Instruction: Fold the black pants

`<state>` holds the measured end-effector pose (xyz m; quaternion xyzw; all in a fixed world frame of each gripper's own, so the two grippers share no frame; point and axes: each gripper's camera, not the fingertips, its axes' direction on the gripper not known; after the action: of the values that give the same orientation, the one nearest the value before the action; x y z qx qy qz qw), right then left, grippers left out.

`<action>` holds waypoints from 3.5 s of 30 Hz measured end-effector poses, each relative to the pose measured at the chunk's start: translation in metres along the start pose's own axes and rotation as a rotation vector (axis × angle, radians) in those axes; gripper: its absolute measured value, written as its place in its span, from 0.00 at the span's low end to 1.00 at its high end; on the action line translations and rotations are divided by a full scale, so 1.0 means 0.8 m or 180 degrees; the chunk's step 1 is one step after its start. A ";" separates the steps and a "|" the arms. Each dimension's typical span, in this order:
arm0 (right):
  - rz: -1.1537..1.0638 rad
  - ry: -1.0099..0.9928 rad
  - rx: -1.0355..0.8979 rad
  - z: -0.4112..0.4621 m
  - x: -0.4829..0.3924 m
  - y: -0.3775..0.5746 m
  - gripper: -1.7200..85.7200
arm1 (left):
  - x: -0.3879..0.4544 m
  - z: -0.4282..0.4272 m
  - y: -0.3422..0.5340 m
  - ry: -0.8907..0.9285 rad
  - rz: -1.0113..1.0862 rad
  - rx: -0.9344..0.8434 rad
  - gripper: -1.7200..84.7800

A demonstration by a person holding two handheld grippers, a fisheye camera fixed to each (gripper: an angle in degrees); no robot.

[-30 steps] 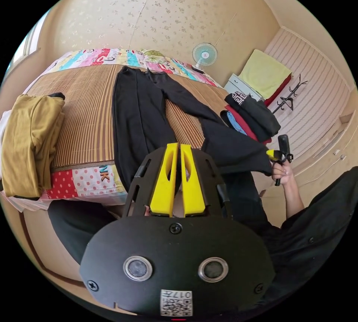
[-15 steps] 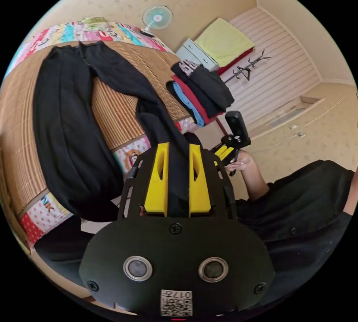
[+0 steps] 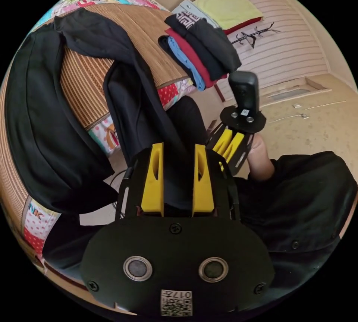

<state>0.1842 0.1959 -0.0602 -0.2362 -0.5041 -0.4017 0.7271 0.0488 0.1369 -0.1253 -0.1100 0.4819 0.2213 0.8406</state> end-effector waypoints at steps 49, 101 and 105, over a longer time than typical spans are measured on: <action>0.2039 0.2342 0.1225 -0.197 0.283 -0.437 0.10 | -0.027 -0.004 0.034 0.0789 0.0062 0.0199 0.05; 0.1012 0.1490 0.1517 0.048 0.132 -0.223 0.09 | -0.291 -0.201 0.245 -0.0396 -0.1518 0.1246 0.14; 0.1162 0.1483 0.1748 0.069 0.133 -0.190 0.09 | -0.277 -0.184 0.247 -0.0500 -0.1635 0.1406 0.13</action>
<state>0.0476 0.1143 0.0495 -0.0214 -0.3641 -0.1591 0.9174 -0.2549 0.1932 -0.0046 -0.0258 0.4086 -0.0993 0.9069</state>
